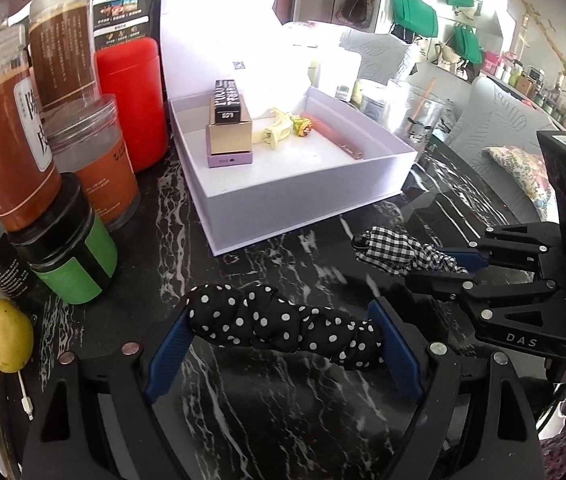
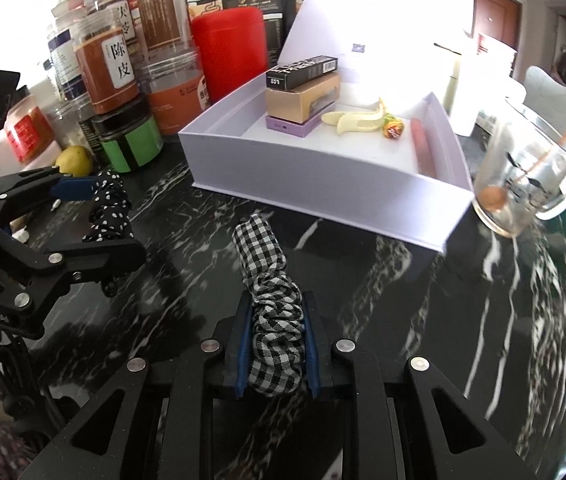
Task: Organize rigid objects
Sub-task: 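Grasp the polka-dot scrunchie with the left tool while the right grasps the gingham scrunchie, then carry both scrunchies over the white box with both tools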
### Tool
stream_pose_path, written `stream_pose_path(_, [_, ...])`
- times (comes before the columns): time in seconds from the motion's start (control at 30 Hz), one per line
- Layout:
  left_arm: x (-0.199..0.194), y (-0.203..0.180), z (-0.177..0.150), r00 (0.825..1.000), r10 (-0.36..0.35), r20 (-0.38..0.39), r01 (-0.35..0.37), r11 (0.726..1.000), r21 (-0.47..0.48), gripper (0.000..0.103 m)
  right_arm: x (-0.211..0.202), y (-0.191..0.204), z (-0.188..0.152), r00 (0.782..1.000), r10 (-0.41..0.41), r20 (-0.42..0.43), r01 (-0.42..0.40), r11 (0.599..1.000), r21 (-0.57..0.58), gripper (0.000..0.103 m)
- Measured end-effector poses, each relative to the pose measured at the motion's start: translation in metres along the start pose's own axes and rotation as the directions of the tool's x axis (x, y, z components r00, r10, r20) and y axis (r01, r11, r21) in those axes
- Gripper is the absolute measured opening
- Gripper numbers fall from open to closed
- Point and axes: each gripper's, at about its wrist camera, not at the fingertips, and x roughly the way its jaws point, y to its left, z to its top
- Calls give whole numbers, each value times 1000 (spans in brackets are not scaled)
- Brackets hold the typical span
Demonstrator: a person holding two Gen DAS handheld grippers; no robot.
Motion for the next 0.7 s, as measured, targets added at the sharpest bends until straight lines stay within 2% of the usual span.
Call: stream_pose_path(0.7, [-32, -73, -14, 995, -87, 52, 80, 989, 123, 86, -82, 9, -64, 993, -79, 85, 69, 992, 110, 22])
